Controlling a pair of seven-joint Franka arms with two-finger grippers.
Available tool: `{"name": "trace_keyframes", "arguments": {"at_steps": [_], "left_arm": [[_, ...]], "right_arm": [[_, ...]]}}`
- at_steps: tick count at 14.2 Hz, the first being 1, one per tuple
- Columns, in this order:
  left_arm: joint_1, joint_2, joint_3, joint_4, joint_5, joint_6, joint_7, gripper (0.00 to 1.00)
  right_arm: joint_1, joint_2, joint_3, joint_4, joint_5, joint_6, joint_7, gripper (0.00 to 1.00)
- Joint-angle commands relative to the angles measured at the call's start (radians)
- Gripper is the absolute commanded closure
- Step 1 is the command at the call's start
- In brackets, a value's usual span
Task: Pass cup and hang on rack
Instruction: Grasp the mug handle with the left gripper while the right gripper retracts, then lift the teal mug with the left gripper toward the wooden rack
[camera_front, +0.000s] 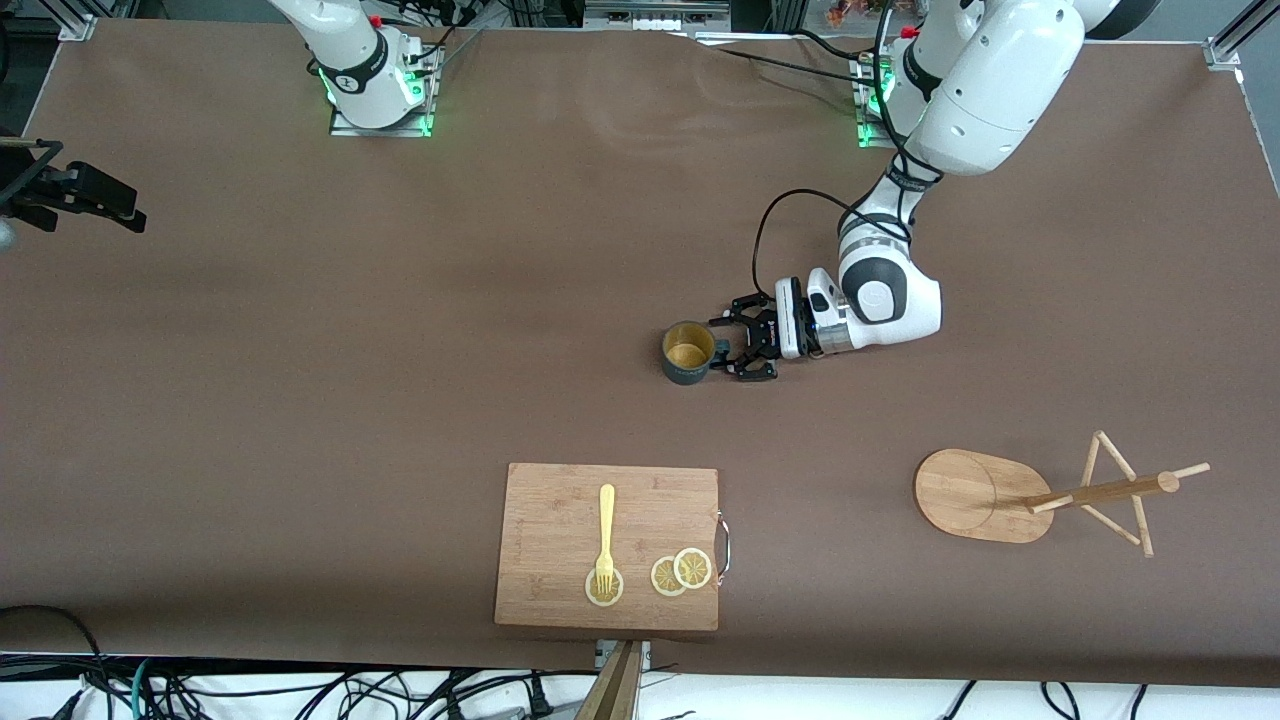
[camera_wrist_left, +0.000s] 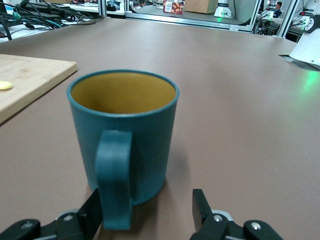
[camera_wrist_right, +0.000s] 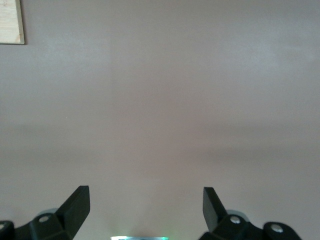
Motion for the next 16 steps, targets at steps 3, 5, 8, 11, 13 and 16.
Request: {"name": "trace_keyframes", "arguments": {"at_steps": [3,5,8,11,13,16], "left_arm": [[-0.006,0.012,0.0,0.023,-0.039,0.009,0.036,0.77],[-0.005,0.01,0.002,0.029,-0.041,0.009,0.034,1.0],[0.008,0.009,0.009,0.029,-0.07,0.003,0.007,1.0],[0.046,-0.028,0.014,0.023,-0.063,-0.029,-0.239,1.0],[0.09,-0.057,0.035,0.024,-0.011,-0.12,-0.439,1.0],[0.098,-0.101,0.172,0.04,0.1,-0.346,-0.765,1.0]], "right_arm": [[0.054,-0.019,-0.049,-0.027,0.002,0.003,0.021,0.0],[0.067,-0.016,-0.066,-0.026,0.004,0.003,-0.001,0.0],[0.086,-0.015,-0.068,-0.026,0.002,0.003,-0.019,0.0],[0.093,-0.015,-0.072,-0.027,0.001,0.003,-0.019,0.0],[0.09,-0.006,-0.074,-0.021,0.004,0.002,-0.021,0.0],[0.096,0.007,-0.066,-0.02,0.002,0.003,-0.021,0.0]]}}
